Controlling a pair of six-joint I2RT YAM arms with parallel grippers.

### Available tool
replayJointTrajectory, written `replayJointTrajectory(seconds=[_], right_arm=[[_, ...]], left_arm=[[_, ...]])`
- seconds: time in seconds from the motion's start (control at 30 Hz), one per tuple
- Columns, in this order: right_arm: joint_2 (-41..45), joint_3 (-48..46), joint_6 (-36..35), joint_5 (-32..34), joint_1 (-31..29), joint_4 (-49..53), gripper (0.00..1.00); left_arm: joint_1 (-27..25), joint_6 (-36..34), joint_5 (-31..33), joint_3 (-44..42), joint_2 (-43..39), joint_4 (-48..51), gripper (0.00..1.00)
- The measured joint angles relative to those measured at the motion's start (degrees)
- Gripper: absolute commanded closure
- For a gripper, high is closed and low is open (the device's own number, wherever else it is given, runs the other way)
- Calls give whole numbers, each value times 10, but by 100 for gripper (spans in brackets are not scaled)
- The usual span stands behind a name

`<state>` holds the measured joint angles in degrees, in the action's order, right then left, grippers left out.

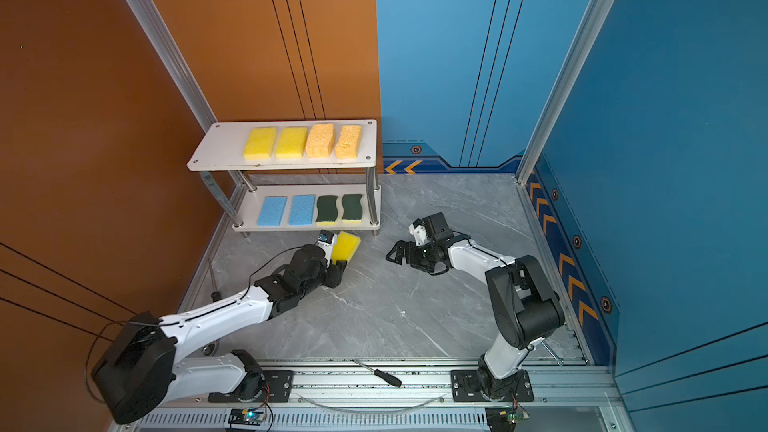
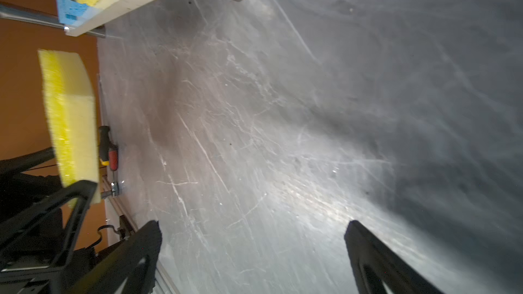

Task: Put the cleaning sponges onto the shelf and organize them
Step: 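Raise the yellow sponge with the left gripper up to the top shelf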

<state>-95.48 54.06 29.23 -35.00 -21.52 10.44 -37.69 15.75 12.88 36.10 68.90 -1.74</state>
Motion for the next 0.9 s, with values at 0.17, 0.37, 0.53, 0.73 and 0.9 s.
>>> replayJointTrajectory(seconds=[0.17,0.37,0.53,0.73,0.9], right_arm=[[-1,9,8,-16,-11,-14,0],[-9,19,11,-23,-24,-21,0],[-11,19,12,-23,-26,-21,0],[-11,19,12,-23,-26,-21,0],[-11,19,12,-23,-29,-21,0]], left_arm=[[24,2,19,43,-89,94,41],[56,0,34,111,-152,204,40],[77,-14,42,177,-174,269,39],[114,-43,49,257,-180,315,39],[152,-74,51,317,-181,330,38]])
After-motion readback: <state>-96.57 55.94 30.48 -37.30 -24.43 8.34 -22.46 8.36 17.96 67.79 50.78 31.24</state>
